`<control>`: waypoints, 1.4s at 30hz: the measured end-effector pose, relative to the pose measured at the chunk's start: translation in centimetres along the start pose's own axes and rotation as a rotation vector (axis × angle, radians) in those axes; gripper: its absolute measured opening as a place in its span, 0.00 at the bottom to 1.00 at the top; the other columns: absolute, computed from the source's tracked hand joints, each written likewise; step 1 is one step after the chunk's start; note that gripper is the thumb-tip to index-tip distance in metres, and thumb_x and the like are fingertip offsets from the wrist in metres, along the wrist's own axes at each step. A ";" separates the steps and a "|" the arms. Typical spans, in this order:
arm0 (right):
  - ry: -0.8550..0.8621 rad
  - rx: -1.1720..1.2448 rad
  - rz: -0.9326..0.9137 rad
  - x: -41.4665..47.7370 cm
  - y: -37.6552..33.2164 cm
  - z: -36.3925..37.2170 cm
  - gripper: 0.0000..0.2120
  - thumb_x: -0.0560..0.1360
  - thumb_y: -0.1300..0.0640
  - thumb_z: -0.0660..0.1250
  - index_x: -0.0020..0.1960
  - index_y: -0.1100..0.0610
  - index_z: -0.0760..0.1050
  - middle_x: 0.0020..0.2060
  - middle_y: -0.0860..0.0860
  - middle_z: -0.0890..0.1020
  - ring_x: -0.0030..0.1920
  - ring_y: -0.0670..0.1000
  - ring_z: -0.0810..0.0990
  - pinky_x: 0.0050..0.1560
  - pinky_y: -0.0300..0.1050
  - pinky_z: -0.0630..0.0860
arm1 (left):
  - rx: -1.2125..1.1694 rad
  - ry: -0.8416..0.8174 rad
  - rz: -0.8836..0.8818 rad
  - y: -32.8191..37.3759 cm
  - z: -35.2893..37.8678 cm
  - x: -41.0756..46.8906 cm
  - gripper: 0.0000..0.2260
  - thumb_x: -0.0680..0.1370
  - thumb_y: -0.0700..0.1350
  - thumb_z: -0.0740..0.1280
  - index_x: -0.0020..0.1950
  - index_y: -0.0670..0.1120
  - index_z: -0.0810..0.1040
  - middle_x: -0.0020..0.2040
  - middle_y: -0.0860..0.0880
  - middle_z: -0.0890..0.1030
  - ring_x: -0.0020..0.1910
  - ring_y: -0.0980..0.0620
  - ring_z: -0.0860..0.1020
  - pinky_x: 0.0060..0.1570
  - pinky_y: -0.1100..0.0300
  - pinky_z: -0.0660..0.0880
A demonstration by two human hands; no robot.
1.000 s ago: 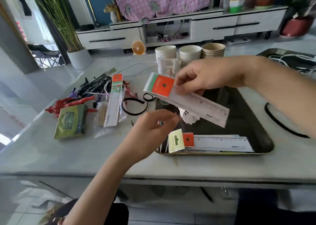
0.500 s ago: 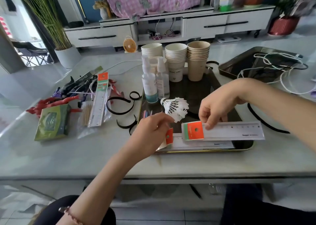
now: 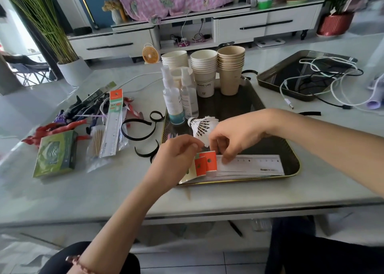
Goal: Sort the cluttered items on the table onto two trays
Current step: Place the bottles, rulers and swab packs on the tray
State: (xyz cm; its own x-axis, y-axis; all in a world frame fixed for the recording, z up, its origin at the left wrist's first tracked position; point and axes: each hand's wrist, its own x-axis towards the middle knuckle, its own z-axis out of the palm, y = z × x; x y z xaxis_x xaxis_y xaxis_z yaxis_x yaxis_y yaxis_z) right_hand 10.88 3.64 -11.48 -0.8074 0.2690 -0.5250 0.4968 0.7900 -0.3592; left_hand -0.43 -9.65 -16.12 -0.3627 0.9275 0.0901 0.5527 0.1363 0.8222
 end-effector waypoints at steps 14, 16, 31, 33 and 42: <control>-0.067 0.020 0.041 -1.4 -2.5 -2.2 0.13 0.76 0.50 0.65 0.56 0.57 0.76 0.44 0.51 0.82 0.40 0.45 0.79 0.36 0.34 0.77 | 0.157 0.318 0.055 -0.7 -3.5 1.0 0.07 0.77 0.40 0.64 0.48 0.49 0.80 0.40 0.56 0.79 0.40 0.59 0.76 0.38 0.74 0.69; -0.005 0.065 -0.015 -1.8 -3.6 -3.0 0.14 0.77 0.50 0.64 0.57 0.57 0.76 0.45 0.52 0.82 0.40 0.45 0.80 0.37 0.34 0.77 | 0.235 0.478 0.024 -1.8 -5.8 1.5 0.08 0.76 0.38 0.64 0.52 0.44 0.81 0.44 0.53 0.79 0.44 0.56 0.76 0.39 0.75 0.66; 0.031 0.193 -0.104 2.6 -6.8 -4.3 0.14 0.78 0.53 0.63 0.58 0.61 0.74 0.44 0.55 0.81 0.39 0.49 0.80 0.40 0.39 0.78 | 0.374 0.626 -0.377 -9.2 -10.2 4.1 0.17 0.74 0.43 0.67 0.60 0.38 0.72 0.54 0.40 0.78 0.55 0.40 0.74 0.49 0.52 0.71; 0.077 0.228 -0.113 2.8 -6.8 -4.6 0.13 0.78 0.54 0.63 0.58 0.61 0.74 0.43 0.55 0.81 0.39 0.49 0.80 0.39 0.38 0.78 | 0.288 0.673 -0.367 -9.0 -10.5 4.1 0.09 0.76 0.42 0.63 0.46 0.36 0.76 0.38 0.43 0.77 0.42 0.42 0.74 0.35 0.56 0.66; 0.384 0.559 -0.264 4.7 -8.2 -3.8 0.14 0.78 0.50 0.61 0.55 0.60 0.74 0.45 0.53 0.80 0.36 0.46 0.78 0.36 0.35 0.76 | -0.145 0.792 0.027 -2.3 -7.6 0.0 0.11 0.78 0.41 0.63 0.35 0.45 0.71 0.30 0.52 0.69 0.28 0.57 0.65 0.28 0.66 0.63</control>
State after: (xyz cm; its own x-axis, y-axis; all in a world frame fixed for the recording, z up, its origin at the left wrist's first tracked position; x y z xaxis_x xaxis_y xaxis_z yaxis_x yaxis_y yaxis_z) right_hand 1.82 0.51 -8.06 -0.9266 0.3637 -0.0951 0.2749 0.4831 -0.8313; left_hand -7.40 -12.64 -13.75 -0.8049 0.4004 0.4380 0.4858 0.0206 0.8738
